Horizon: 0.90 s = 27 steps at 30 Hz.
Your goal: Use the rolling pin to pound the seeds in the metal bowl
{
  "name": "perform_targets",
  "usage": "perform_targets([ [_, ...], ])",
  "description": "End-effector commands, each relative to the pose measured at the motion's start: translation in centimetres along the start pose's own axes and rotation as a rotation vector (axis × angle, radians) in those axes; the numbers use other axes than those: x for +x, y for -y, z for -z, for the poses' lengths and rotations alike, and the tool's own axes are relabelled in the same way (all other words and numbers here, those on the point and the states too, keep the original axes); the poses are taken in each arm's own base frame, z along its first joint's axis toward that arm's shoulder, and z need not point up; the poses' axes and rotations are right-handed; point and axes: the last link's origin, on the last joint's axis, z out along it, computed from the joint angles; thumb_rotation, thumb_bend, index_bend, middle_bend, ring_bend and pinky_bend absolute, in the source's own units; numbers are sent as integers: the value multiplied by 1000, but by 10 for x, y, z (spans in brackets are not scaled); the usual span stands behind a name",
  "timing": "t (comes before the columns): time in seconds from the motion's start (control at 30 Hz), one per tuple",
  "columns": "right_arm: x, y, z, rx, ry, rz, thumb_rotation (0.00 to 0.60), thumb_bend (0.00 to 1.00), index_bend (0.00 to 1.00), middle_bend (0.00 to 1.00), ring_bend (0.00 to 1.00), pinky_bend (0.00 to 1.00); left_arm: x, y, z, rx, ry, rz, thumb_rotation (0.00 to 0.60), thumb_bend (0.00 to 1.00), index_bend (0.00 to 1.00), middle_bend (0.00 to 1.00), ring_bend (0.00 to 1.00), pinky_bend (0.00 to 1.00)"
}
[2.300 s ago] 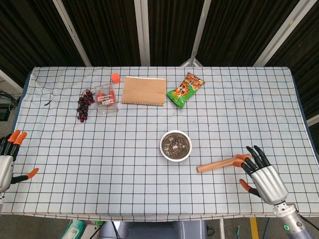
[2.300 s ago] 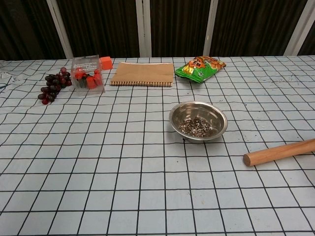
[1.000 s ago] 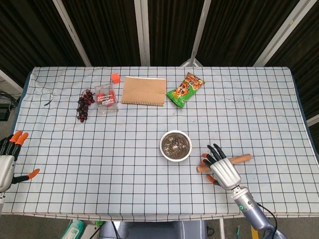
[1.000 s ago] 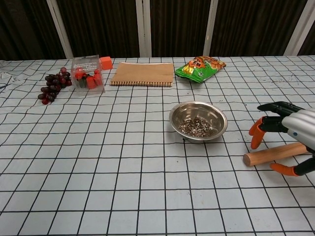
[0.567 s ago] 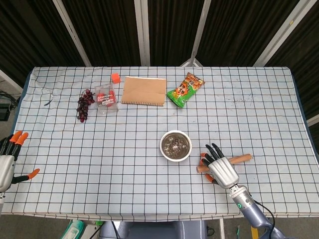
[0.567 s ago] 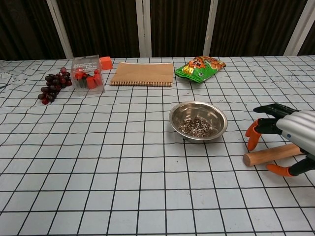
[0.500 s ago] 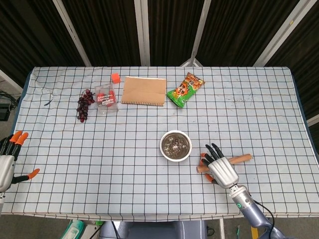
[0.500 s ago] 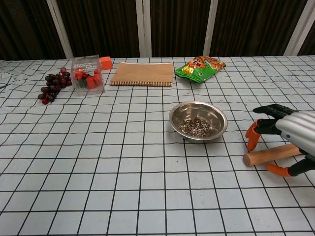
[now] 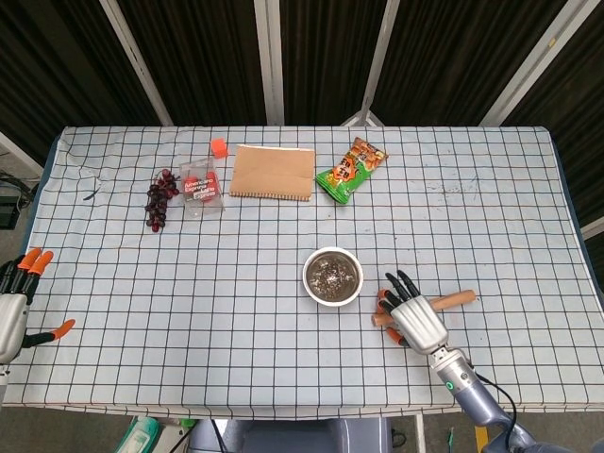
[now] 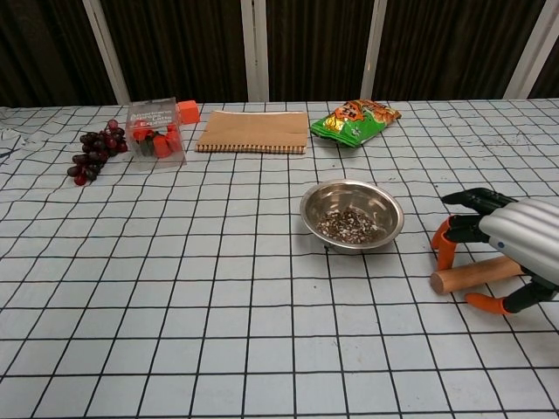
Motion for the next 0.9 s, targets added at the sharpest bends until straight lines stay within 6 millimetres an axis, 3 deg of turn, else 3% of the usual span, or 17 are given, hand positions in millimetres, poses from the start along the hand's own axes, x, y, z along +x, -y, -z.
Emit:
perform_targets([
  [0.03, -1, -1, -1, -1, 4, 4, 600, 317, 486, 340, 58, 0, 0, 0, 0, 1, 0, 1, 600, 68, 0, 0, 0, 0],
  [0.3, -2, 0, -1, -1, 3, -2, 600, 333, 617, 438, 94, 0, 0, 0, 0, 3, 2, 2, 600, 68, 0, 0, 0, 0],
  [0.53, -1, 1, 0, 2, -3, 0, 600, 363, 771, 559, 257, 0, 0, 0, 0, 5, 2, 4, 600, 68, 0, 0, 0, 0],
  [0.67, 0, -1, 1, -1, -11, 0, 600, 375, 786, 578, 374, 0, 0, 0, 0, 5, 2, 5, 600, 67, 0, 0, 0, 0],
  [0.9, 1, -2, 2, -5, -11, -2, 600, 384, 798, 586, 418, 0, 0, 0, 0, 6, 3, 7, 600, 68, 0, 0, 0, 0],
])
